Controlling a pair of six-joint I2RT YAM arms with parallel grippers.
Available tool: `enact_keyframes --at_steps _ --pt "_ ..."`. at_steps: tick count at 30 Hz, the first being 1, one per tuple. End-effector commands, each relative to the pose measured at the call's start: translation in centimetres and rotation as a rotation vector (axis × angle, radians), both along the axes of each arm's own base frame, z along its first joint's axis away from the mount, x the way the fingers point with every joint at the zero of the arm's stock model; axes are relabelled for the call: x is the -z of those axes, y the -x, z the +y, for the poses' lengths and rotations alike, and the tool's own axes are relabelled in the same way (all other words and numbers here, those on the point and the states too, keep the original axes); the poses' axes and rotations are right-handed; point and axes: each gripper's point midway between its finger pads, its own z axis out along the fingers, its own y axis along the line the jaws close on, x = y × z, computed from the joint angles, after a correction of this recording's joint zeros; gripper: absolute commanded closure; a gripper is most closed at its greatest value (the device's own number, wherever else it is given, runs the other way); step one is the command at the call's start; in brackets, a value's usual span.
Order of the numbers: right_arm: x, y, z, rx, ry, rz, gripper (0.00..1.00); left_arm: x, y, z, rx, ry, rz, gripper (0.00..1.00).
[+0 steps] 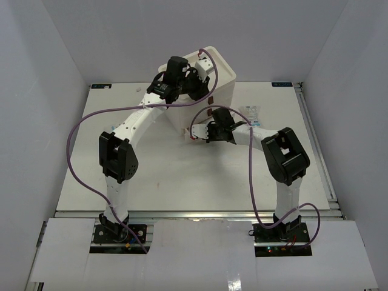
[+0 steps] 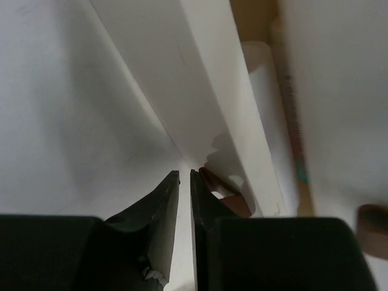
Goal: Organize the makeup
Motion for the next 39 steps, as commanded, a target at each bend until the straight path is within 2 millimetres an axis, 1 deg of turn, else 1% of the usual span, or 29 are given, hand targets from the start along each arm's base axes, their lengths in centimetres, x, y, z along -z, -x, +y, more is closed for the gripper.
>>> enact_keyframes --at_steps 1,3,5,7,11,12,14,15,17,18,20,22,23,25,27,28,29,31,33,35,36,37,38,39 --pt "-7.8 -6.5 2.9 0.116 -0.206 -0.289 0.78 5.6 3.4 -0.2 0.063 -0.054 0.231 0.76" --pt "-7.5 -7.4 3.0 0.143 -0.210 -0.309 0.72 5.5 3.5 -0.3 0.067 -0.048 0.234 0.76" --pt "-7.6 -8.2 3.2 0.164 -0.222 -0.320 0.66 5.4 3.6 -0.4 0.068 -0.042 0.240 0.77" --pt "-6.9 -8.1 3.5 0.163 -0.225 -0.296 0.63 5.2 3.6 -0.4 0.064 -0.037 0.240 0.77" --pt "-5.9 -6.5 2.9 0.156 -0.219 -0.251 0.59 4.6 3.5 -0.3 0.052 -0.021 0.237 0.76" --pt "-6.4 -5.6 2.8 0.138 -0.234 -0.240 0.58 4.2 3.3 -0.2 0.038 -0.013 0.232 0.75" --pt "-6.8 -4.5 2.0 0.158 -0.244 -0.218 0.56 3.1 2.7 0.0 0.008 0.008 0.208 0.67" --pt "-7.6 -3.6 1.4 0.170 -0.255 -0.207 0.55 2.7 2.3 0.3 -0.021 0.019 0.199 0.65" --pt "-8.1 -2.0 -0.2 0.203 -0.282 -0.134 0.53 0.2 1.4 1.0 -0.070 0.064 0.141 0.54" --pt "-8.4 -1.3 -0.9 0.216 -0.296 -0.107 0.52 -0.8 1.2 1.2 -0.091 0.084 0.120 0.52" --pt "-10.0 0.0 -3.0 0.270 -0.364 -0.047 0.48 -3.4 0.3 2.1 -0.145 0.145 0.071 0.39" --pt "-11.7 0.5 -5.1 0.340 -0.454 0.010 0.43 -6.0 -0.2 2.8 -0.192 0.199 0.025 0.29" --pt "-12.0 0.8 -6.3 0.383 -0.493 0.057 0.39 -7.2 -0.5 3.2 -0.214 0.225 0.005 0.27" --pt "-12.5 0.2 -8.4 0.462 -0.562 0.100 0.30 -9.3 -0.8 3.7 -0.248 0.270 -0.024 0.23" --pt "-12.1 -0.4 -9.9 0.594 -0.650 0.180 0.26 -11.7 -0.6 4.3 -0.269 0.310 -0.059 0.17" --pt "-11.6 -1.2 -11.0 0.686 -0.689 0.213 0.25 -12.9 -0.5 4.9 -0.290 0.328 -0.084 0.16" --pt "-11.3 -2.2 -12.4 0.795 -0.731 0.238 0.23 -14.3 -0.4 5.9 -0.321 0.345 -0.113 0.14" --pt "-11.5 -3.8 -14.5 0.926 -0.781 0.249 0.21 -15.4 -0.2 7.8 -0.379 0.363 -0.145 0.07" --pt "-11.0 -5.0 -16.1 1.047 -0.837 0.277 0.20 -16.5 0.7 10.0 -0.418 0.394 -0.167 0.02" --pt "-9.5 -6.3 -17.5 1.154 -0.856 0.306 0.17 -16.9 2.1 12.3 -0.453 0.424 -0.168 0.02" --pt "-9.1 -6.9 -18.0 1.186 -0.861 0.308 0.16 -16.6 2.9 13.4 -0.467 0.435 -0.163 0.02" --pt "-8.8 -7.4 -18.7 1.214 -0.860 0.306 0.14 -17.8 4.4 14.9 -0.480 0.464 -0.190 0.02" --pt "-8.5 -7.9 -19.0 1.224 -0.858 0.305 0.13 -16.6 4.8 15.4 -0.492 0.458 -0.170 0.02" --pt "-8.1 -8.5 -19.3 1.244 -0.864 0.311 0.13 -15.4 5.7 16.2 -0.509 0.454 -0.156 0.02"
